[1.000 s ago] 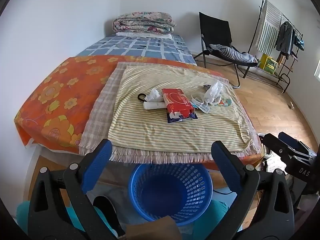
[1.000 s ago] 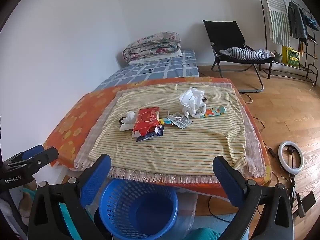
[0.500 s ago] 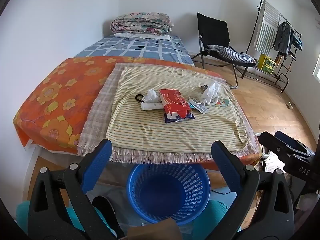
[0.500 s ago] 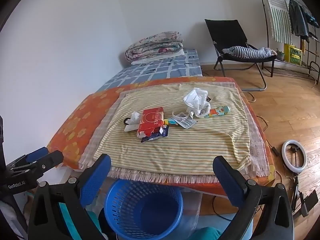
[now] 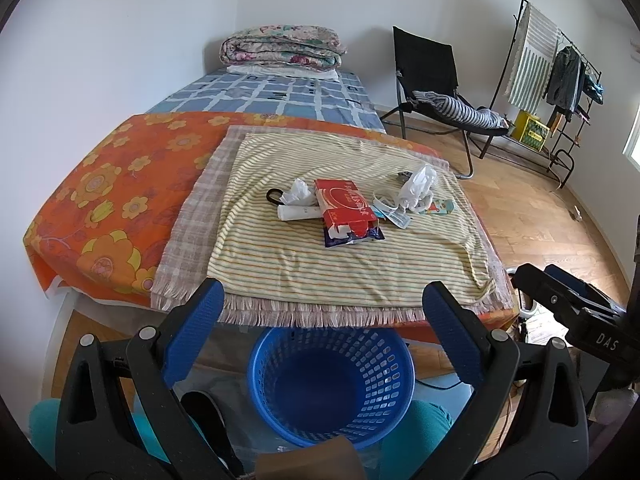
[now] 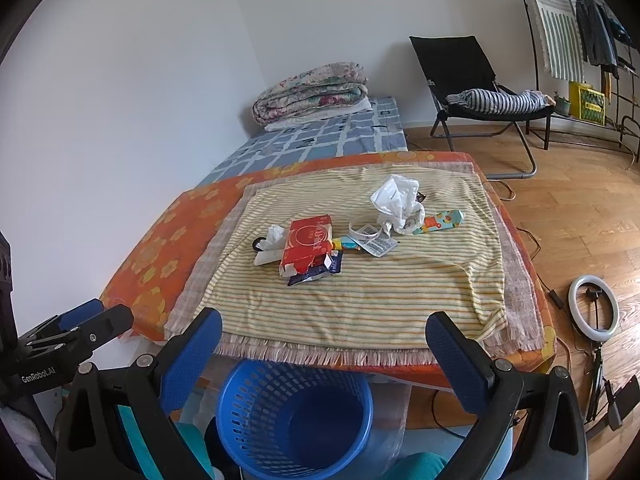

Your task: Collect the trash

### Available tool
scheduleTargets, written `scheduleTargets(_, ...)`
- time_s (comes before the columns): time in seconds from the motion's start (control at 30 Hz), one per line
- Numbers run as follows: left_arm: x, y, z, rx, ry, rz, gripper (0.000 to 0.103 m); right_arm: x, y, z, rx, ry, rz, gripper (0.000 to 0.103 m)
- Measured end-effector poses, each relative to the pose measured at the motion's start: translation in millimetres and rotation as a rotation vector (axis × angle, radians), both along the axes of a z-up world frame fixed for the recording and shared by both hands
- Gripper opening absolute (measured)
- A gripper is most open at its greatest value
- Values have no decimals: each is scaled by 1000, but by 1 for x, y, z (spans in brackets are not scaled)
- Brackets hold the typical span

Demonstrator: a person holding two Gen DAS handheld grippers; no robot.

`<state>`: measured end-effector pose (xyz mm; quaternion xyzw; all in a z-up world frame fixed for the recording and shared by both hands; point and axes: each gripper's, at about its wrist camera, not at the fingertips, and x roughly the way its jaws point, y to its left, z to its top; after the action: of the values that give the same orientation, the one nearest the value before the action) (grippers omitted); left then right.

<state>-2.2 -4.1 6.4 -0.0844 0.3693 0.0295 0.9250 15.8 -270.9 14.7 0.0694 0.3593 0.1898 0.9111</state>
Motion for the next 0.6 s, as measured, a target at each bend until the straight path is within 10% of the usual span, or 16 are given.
scheduleTargets(0.6,0,2,-1,-6,-2,0,101,-1,6,-1,2,8,5,103)
